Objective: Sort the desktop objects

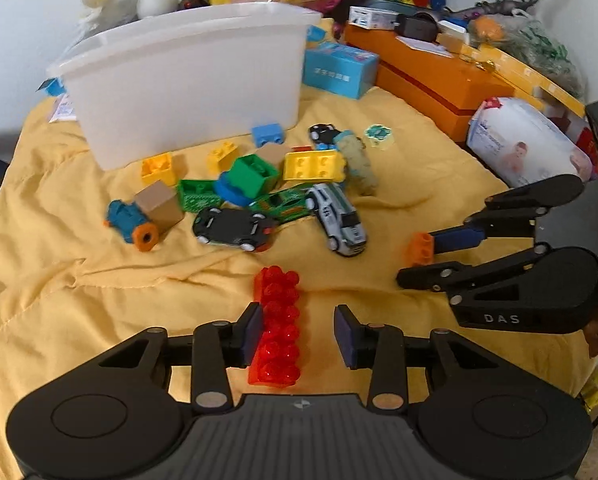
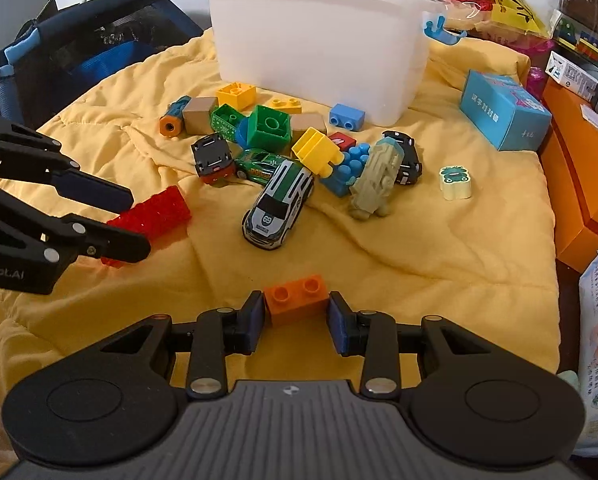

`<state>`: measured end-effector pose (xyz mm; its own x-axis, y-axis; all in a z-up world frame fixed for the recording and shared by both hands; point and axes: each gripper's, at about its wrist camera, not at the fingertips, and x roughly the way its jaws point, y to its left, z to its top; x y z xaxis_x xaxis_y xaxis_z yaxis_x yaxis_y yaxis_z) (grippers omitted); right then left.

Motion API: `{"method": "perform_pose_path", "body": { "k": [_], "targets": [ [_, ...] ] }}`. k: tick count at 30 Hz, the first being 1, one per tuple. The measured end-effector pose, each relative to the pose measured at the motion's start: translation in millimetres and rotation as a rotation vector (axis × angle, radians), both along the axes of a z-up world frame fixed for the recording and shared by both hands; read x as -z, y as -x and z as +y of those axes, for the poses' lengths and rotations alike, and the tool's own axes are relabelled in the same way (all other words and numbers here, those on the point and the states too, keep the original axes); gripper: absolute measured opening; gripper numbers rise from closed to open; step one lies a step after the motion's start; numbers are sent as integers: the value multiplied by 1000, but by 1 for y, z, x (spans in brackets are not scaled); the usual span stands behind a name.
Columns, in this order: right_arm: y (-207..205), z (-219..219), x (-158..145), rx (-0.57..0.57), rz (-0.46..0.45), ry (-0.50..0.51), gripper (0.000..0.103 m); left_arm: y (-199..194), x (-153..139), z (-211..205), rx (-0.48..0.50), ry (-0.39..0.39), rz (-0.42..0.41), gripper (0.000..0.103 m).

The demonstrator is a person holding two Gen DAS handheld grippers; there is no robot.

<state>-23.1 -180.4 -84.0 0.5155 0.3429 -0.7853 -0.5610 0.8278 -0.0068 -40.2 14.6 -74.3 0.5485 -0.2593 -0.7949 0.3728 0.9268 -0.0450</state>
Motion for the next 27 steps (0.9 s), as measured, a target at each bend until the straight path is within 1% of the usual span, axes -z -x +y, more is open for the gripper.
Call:
{"method": "perform_pose_path", "body": {
  "k": [3, 6, 8, 10, 16, 17, 19, 22, 24, 26, 27],
  "targets": [
    [1, 2, 0, -5, -12, 10, 38, -1, 6, 7, -23, 6, 19, 42],
    [2, 1, 1, -7, -17, 6, 38, -2, 8, 11, -37, 18, 13, 38],
    [1, 0, 1, -10, -18, 1, 38, -2, 9, 12, -40, 14, 9, 33],
    [1, -1, 0, -27, -25, 6, 38, -2, 8, 13, -41, 15, 9, 31],
    [-4, 0, 0, -135, -42, 23, 39, -2, 7, 11, -22, 12, 12, 32],
    [-5, 0, 0, -136, -43, 27, 42, -1, 6, 12, -21, 18, 12, 32],
    [-5, -1, -2, -128, -33, 27, 42, -2, 6, 12, -23, 29, 13, 32],
    [-3, -3, -9, -89, -31, 24, 44, -1, 1, 15, -26, 48, 12, 38],
    [0, -3, -17, -57, -40, 6, 56, 0, -5, 16, -22, 59, -4, 43],
    [2, -2, -24, -45, -37, -13, 57, 3, -11, 15, -10, 63, -26, 52],
    [3, -2, -26, -45, -36, -19, 57, 3, -12, 15, -8, 58, -31, 53]
  ]
}}
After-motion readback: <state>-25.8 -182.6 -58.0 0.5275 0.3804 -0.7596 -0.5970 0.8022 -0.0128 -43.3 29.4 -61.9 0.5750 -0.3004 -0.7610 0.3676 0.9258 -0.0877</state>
